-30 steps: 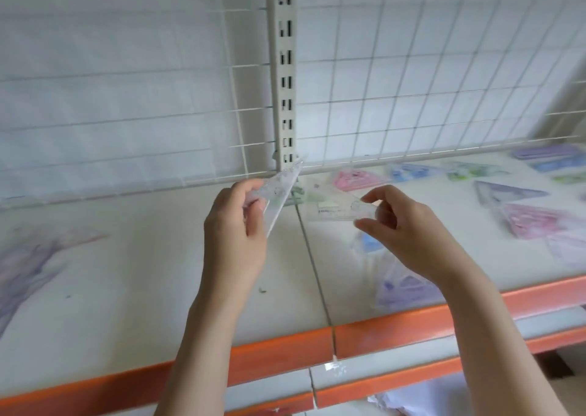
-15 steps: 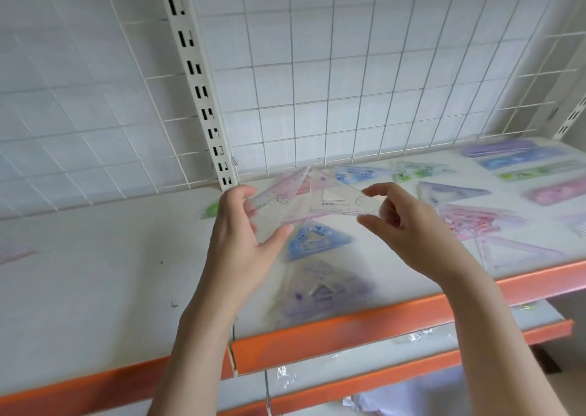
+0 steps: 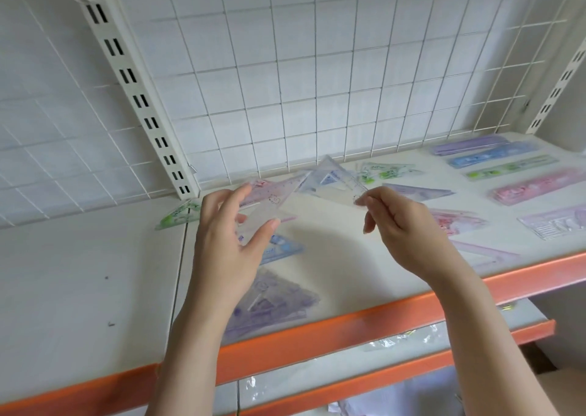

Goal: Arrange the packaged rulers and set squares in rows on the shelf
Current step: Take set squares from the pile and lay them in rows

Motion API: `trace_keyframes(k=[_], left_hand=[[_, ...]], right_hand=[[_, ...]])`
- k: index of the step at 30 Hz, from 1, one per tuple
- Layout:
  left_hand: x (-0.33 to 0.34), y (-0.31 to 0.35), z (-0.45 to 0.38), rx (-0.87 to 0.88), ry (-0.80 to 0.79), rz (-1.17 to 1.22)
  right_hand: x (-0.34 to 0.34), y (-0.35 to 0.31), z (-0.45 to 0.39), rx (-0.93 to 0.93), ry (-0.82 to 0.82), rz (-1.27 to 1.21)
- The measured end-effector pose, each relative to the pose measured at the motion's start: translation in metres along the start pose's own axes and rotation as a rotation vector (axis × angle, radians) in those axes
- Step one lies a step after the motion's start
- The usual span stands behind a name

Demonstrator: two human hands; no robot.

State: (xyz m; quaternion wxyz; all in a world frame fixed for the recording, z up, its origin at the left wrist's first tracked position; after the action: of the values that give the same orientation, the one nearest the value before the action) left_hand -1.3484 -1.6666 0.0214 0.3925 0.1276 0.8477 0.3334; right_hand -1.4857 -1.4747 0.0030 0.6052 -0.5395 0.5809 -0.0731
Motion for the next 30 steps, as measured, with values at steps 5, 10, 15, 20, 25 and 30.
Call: trace_keyframes(k=[5, 10, 15, 20, 25, 30], left_hand=[[0.016, 0.008, -0.002, -0.012, 0.006, 0.029], [0.030, 0.015, -0.006, 0.000, 0.007, 0.027], [0.047, 0.025, -0.010, 0.010, -0.016, -0.001], [0.065, 0.039, -0.011, 0.010, -0.040, -0.031], [0.090, 0.049, -0.007, -0.047, -0.086, -0.047], [0.114, 0.057, -0.007, -0.057, -0.140, -0.072]], right_hand=[[-0.017, 0.016, -0.005, -0.016, 0.022, 0.007], [-0.033, 0.029, -0.008, -0.026, 0.031, -0.002], [-0.047, 0.037, -0.009, -0.046, 0.032, 0.029], [-0.064, 0.058, -0.007, 0.004, 0.026, 0.063], [-0.093, 0.078, 0.001, 0.035, 0.106, 0.092], [-0.111, 0.093, 0.013, 0.014, 0.104, 0.078]])
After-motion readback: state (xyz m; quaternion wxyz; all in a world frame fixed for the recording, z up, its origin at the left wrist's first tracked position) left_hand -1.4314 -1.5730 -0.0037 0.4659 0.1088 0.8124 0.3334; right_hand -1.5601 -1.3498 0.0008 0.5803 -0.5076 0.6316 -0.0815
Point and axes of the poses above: each hand's wrist, its own z-axis away from the middle knuckle, its own x-axis out of the palm, y = z × x, the point moved 10 cm from there along -z, towards the middle knuckle, and after that the axes turned 5 degrees about -y, right-handed, at the moved point
